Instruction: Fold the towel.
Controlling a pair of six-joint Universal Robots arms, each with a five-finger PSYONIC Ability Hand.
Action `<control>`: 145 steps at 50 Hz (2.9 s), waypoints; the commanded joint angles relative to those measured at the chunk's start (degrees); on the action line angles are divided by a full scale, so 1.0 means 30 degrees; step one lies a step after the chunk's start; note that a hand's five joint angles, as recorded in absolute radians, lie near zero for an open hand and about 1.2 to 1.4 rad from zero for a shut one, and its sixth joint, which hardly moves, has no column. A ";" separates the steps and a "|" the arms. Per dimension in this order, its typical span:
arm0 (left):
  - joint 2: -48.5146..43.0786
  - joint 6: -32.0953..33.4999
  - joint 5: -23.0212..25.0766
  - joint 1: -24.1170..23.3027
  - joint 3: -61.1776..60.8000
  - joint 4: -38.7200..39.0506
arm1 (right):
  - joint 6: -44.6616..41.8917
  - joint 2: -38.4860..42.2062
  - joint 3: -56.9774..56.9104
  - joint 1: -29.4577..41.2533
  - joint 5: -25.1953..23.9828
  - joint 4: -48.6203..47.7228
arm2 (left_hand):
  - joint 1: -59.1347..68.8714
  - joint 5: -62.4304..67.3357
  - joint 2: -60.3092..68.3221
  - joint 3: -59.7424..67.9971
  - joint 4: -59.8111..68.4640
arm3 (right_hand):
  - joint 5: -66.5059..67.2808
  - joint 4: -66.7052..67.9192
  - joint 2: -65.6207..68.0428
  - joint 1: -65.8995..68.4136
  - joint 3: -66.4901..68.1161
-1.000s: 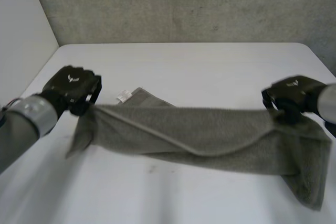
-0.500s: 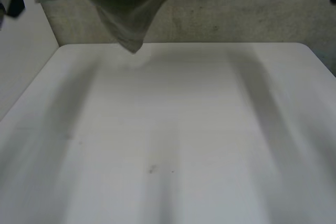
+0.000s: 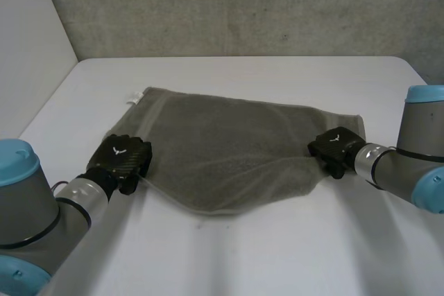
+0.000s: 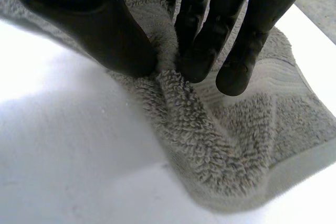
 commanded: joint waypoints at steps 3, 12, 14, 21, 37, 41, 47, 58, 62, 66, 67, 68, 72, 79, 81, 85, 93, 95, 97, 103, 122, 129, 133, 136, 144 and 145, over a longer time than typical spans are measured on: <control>0.1929 0.0253 0.0014 -0.0006 -0.0526 -0.0894 | -0.0039 -0.1815 0.0698 -0.0914 0.0157 0.0090 | 0.3819 0.3611 0.3419 0.3434 0.3415 | 0.0711 0.1075 0.1451 0.1687 0.1023; 0.1960 -0.0830 0.0014 -0.0591 -0.0823 -0.0777 | 0.0222 -0.1875 0.0492 -0.1209 0.0304 -0.0114 | 0.3819 0.3611 0.3419 0.3434 0.3415 | -1.3426 -1.3062 -1.2687 -1.2451 -1.3114; 0.1989 -0.0918 -0.0015 -0.0708 -0.0706 -0.0777 | 0.0339 -0.1904 0.0493 -0.1180 0.0421 -0.0085 | 0.3819 0.3611 0.3419 0.3434 0.3415 | -2.0227 -1.9863 -1.9488 -1.9251 -1.9915; 0.2195 -0.0978 -0.0045 -0.0797 -0.0031 -0.0748 | 0.2450 -0.3252 0.0756 -0.1238 0.0481 0.0091 | 0.3819 0.3611 0.3419 0.3434 0.3415 | -2.2622 -2.2258 -2.1883 -2.1646 -2.2310; 0.3572 -0.3849 -0.0191 -0.1588 0.3192 -0.1363 | 0.5262 -0.9638 0.7143 0.0432 0.0100 -0.0935 | 0.3819 0.3611 0.3419 0.3434 0.3415 | -2.2622 -2.2258 -2.1883 -2.1646 -2.2310; 0.3572 -0.4171 -0.0220 -0.1735 0.3952 -0.2005 | 0.7744 -0.9784 0.7641 0.1776 0.0100 -0.1782 | 0.3819 0.3611 0.3419 0.3434 0.3415 | -2.2622 -2.2258 -2.1883 -2.1646 -2.2310; 0.3484 -0.4171 -0.0250 -0.1852 0.4129 -0.2213 | 1.0091 -0.9435 0.7349 0.3619 0.0187 -0.2748 | 0.3819 0.3611 0.3419 0.3434 0.3415 | -2.2622 -2.2258 -2.1883 -2.1646 -2.2310; 0.3454 -0.4756 -0.0279 -0.2144 0.4159 -0.2271 | 1.3871 -0.7240 0.5975 0.7223 0.0538 -0.5677 | 0.3819 0.3611 0.3419 0.3434 0.3415 | -2.2622 -2.2258 -2.1883 -2.1646 -2.2310; 0.3455 -0.4933 -0.0279 -0.2174 0.4129 -0.2271 | 1.4579 -0.6269 0.4975 0.8371 0.1184 -0.6032 | 0.3819 0.3611 0.3419 0.3434 0.3415 | -2.2622 -2.2258 -2.1883 -2.1646 -2.2310; 0.3396 -0.4992 -0.0279 -0.2174 0.4100 -0.2242 | 1.5542 -0.4546 0.3456 0.9511 0.2877 -0.6091 | 0.3819 0.3611 0.3419 0.3434 0.3415 | -2.2622 -2.2258 -2.1883 -2.1646 -2.2310; 0.3396 -0.4992 -0.0279 -0.2174 0.4100 -0.2242 | 1.5545 -0.4541 0.3452 0.9514 0.2883 -0.6091 | 0.3819 0.3611 0.3419 0.3434 0.3415 | -2.2622 -2.2258 -2.1883 -2.1646 -2.2310; 0.3367 -0.5021 -0.0279 -0.2174 0.4071 -0.2242 | 1.5864 -0.3961 0.2900 0.9949 0.3579 -0.6091 | 0.3819 0.3611 0.3419 0.3434 0.3415 | -2.2622 -2.2258 -2.1883 -2.1646 -2.2310; 0.3396 -0.5050 -0.0279 -0.2145 0.4013 -0.2242 | 1.6744 -0.2290 0.1289 1.0801 0.5397 -0.6091 | 0.3819 0.3611 0.3419 0.3434 0.3415 | -2.2622 -2.2258 -2.1883 -2.1646 -2.2310; 0.3513 -0.5400 -0.0279 -0.2145 0.3866 -0.2242 | 1.7333 -0.0560 -0.0325 1.0949 0.7098 -0.6237 | 0.3819 0.3611 0.3419 0.3434 0.3415 | -2.2622 -2.2258 -2.1883 -2.1646 -2.2310; 0.3543 -0.5665 -0.0279 -0.2116 0.3866 -0.2242 | 1.7245 -0.0146 -0.0621 1.1037 0.7541 -0.6413 | 0.3819 0.3611 0.3419 0.3434 0.3415 | -2.2622 -2.2258 -2.1883 -2.1646 -2.2310; 0.3572 -0.6162 -0.0309 -0.1882 0.3866 -0.2213 | 1.6720 0.0585 -0.0943 1.1067 0.9118 -0.6823 | 0.3819 0.3611 0.3419 0.3434 0.3415 | -2.2622 -2.2258 -2.1883 -2.1646 -2.2310; 0.3572 -0.6222 -0.0396 -0.0654 0.3603 -0.2154 | 1.4407 0.0032 0.0400 0.9433 1.1493 -0.7817 | 0.3819 0.3611 0.3419 0.3434 0.3415 | -2.1702 -2.1339 -2.0963 -2.0727 -2.1390; 0.3572 -0.6251 -0.0455 -0.0475 0.3573 -0.2154 | 1.4022 -0.0410 0.0961 0.8694 1.1613 -0.8054 | 0.3819 0.3611 0.3419 0.3434 0.3415 | -2.0576 -2.0212 -1.9836 -1.9600 -2.0264; 0.3543 -0.6281 -0.0484 -0.0212 0.3544 -0.2154 | 1.3700 -0.0966 0.1606 0.7961 1.1555 -0.8318 | 0.3819 0.3611 0.3419 0.3434 0.3415 | -1.9790 -1.9427 -1.9051 -1.8815 -1.9478; 0.3513 -0.6281 -0.0514 0.0052 0.3397 -0.2125 | 1.3026 -0.3164 0.4184 0.5705 1.0324 -0.9343 | 0.3819 0.3611 0.3419 0.3434 0.3415 | -1.7492 -1.7128 -1.6752 -1.6516 -1.7180; 0.3367 -0.6281 -0.0514 -0.0006 0.3221 -0.2095 | 1.2879 -0.3750 0.6498 0.2776 0.4787 -0.8933 | 0.3819 0.3611 0.3419 0.3434 0.3415 | -1.0371 -1.0007 -0.9631 -0.9395 -1.0059; 0.3337 -0.6281 -0.0484 -0.0094 0.3104 -0.2095 | 1.2967 -0.3369 0.6440 0.2893 0.4407 -0.8201 | 0.3819 0.3611 0.3419 0.3434 0.3415 | -0.7923 -0.7559 -0.7184 -0.6947 -0.7611; 0.3308 -0.6281 -0.0484 -0.0094 0.3104 -0.2095 | 1.2967 -0.3457 0.6440 0.2864 0.4348 -0.8171 | 0.3819 0.3611 0.3419 0.3434 0.3415 | 0.0711 0.1075 0.1450 0.1687 0.1023; 0.3337 -0.6251 -0.0484 -0.0094 0.3104 -0.2125 | 1.2967 -0.3984 0.6410 0.2688 0.4143 -0.8113 | 0.3819 0.3611 0.3419 0.3434 0.3415 | 0.0711 0.1075 0.1451 0.1687 0.1023; 0.5175 -0.6017 -0.0426 -0.0212 0.3279 -0.2329 | 1.2589 -1.0064 0.6178 0.0642 0.1629 -0.6656 | 0.3819 0.3611 0.3419 0.3434 0.3415 | 0.0711 0.1075 0.1451 0.1687 0.1023; 0.5183 -0.6017 -0.0426 -0.0211 0.3280 -0.2330 | 1.2586 -1.0078 0.6176 0.0637 0.1623 -0.6648 | 0.3819 0.3611 0.3419 0.3434 0.3415 | 0.0711 0.1075 0.1451 0.1687 0.1023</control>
